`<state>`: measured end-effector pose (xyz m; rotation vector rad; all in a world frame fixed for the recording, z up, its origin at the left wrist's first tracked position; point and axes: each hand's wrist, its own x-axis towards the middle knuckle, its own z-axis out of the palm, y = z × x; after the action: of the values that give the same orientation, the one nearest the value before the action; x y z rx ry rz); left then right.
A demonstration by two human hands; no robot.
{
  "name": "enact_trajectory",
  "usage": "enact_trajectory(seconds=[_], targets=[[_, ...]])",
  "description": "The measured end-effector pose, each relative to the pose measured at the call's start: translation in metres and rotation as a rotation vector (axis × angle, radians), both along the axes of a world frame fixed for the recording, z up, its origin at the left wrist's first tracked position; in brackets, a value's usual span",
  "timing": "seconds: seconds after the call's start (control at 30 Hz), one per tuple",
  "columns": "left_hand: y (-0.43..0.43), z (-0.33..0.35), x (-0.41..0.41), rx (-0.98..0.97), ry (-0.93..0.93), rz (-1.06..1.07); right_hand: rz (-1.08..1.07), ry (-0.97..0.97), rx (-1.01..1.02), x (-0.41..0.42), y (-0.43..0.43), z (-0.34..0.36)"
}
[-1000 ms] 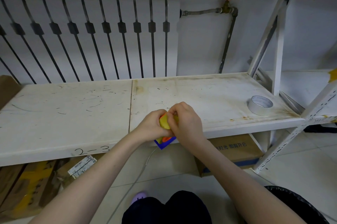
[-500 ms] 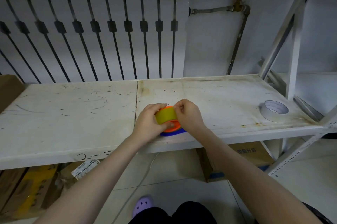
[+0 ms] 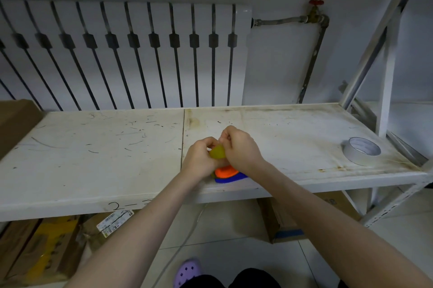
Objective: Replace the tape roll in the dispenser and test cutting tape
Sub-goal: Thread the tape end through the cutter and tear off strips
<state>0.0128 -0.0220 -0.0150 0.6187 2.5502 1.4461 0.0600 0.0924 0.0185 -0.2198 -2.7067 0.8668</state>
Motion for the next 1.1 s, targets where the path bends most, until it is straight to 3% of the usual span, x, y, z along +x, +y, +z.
enact_trajectory(seconds=[0.33,0.57,0.8,0.97,1.1], targets=[[-0.004,0.006,0.003,-0.094,-0.043,-0.037,0.081,0.171,-0.135,0.017,-0.013,0.013],[-0.011,0.001,0.004,-0.059,-0.037,-0.063,0.103,0.241,-0.200,0.020,-0.013,0.020],[-0.013,0.003,0.010,-0.106,0.013,-0.104,0.092,0.274,-0.279,0.024,-0.018,0.026],[-0.012,-0.004,0.017,-0.142,0.168,-0.061,0.128,0.373,-0.337,0.030,-0.024,0.041],[-0.014,-0.003,0.015,-0.106,0.160,-0.037,0.069,0.329,-0.328,0.028,-0.012,0.051]])
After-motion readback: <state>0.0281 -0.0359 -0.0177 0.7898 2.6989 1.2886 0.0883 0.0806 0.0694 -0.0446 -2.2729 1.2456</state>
